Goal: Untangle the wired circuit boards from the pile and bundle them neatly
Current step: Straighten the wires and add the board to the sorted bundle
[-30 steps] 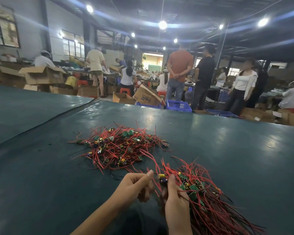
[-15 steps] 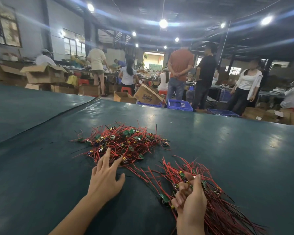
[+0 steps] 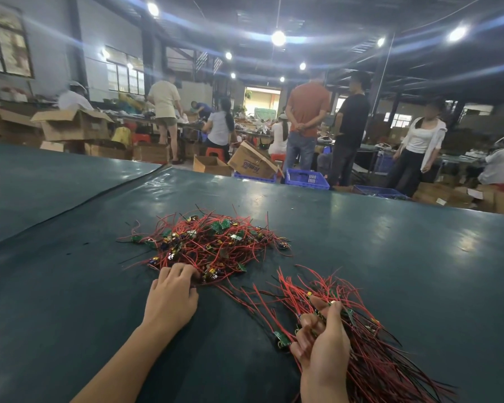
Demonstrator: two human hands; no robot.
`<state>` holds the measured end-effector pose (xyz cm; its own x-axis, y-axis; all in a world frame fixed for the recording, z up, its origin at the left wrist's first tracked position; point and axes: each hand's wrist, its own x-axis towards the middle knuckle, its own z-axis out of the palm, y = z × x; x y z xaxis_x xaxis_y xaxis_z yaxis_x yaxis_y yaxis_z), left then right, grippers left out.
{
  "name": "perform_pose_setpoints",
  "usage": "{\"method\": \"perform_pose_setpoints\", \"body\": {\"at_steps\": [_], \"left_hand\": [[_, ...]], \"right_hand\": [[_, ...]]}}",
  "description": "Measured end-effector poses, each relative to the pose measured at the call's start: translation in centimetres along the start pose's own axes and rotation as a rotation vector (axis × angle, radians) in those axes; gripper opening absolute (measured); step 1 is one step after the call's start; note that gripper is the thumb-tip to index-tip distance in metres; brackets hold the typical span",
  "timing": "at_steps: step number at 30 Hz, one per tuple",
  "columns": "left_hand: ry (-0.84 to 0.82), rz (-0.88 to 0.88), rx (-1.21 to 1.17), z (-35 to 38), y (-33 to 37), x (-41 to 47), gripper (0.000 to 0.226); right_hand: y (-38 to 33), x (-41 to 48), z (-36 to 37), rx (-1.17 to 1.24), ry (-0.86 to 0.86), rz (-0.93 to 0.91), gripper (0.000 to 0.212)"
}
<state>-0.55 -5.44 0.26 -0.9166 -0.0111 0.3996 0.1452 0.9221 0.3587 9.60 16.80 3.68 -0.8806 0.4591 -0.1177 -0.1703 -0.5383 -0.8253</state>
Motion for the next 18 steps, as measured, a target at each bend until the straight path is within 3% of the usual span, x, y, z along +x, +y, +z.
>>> {"method": "perform_pose_setpoints", "body": {"at_steps": [3,6,10,12,15,18], "left_hand": [[0.04,-0.019,-0.024,-0.1,-0.3,-0.2,0.031],[0.053,-0.051,-0.011,0.1,-0.5,-0.2,0.048],[-0.179,-0.093,0.084,0.7,-0.7,-0.1,0.066],[-0.154,-0.081,0.066,0.9,-0.7,-0.2,0.057],[0.03,-0.077,-0.037,0.4,-0.7,-0.3,0.03],[0.037,-0.097,-0.039,0.0,-0.8,-0.4,0.024]], "right_hand": [[0.1,0.1,0.0,-0.003,-0.001,0.007,0.043],[0.1,0.0,0.1,-0.019,-0.002,0.013,0.043],[0.1,0.0,0.1,-0.016,-0.006,0.007,0.043],[0.1,0.0,0.1,-0.017,-0.009,0.006,0.044],[0.1,-0.1,0.1,-0.013,-0.011,0.007,0.045],[0.1,-0.1,0.1,-0.02,-0.015,0.013,0.046]]}}
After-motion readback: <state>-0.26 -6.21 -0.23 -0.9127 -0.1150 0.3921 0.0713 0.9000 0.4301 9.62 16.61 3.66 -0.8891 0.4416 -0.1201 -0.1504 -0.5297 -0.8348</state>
